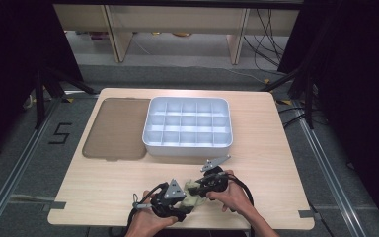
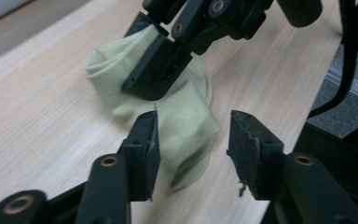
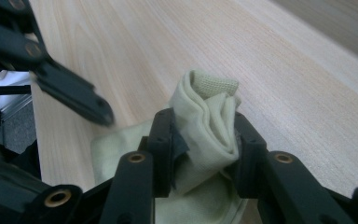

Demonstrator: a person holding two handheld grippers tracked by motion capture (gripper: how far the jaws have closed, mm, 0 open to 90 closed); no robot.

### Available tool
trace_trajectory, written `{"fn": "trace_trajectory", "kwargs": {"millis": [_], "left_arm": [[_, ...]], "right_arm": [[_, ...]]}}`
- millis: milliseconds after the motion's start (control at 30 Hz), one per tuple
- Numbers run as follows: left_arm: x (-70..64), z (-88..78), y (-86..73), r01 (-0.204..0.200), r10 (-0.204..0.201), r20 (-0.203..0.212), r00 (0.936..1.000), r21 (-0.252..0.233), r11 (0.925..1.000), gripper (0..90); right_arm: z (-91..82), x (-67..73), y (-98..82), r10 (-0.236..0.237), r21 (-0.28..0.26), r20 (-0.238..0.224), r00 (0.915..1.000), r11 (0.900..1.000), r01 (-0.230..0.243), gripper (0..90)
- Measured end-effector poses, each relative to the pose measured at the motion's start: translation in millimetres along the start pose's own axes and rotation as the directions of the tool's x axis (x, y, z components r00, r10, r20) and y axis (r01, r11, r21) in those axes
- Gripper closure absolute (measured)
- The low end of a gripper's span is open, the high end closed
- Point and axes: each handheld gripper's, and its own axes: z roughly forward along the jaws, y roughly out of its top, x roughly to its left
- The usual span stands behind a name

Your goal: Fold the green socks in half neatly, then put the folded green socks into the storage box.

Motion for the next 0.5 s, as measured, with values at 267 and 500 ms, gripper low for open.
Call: {"fn": "trace_trajectory", "kwargs": {"millis": [267, 500], "left_arm": [[20.4, -39.7, -24.7, 0.087, -0.091, -0.079, 0.9927, -0.059, 0.9945, 40.4], [39.4, -56.6, -44.9, 0.128, -0.136, -0.147, 0.9798, -0.062, 0.9898, 32.1]], "right_arm": [[0.0, -0.4, 0.3, -0.007, 0.001, 0.009, 0.9999, 1.0, 0.007, 66.5], [-0.4, 1.0, 0.8, -0.009, 0.005, 0.015, 0.9999, 1.0, 0.009, 66.5]]}}
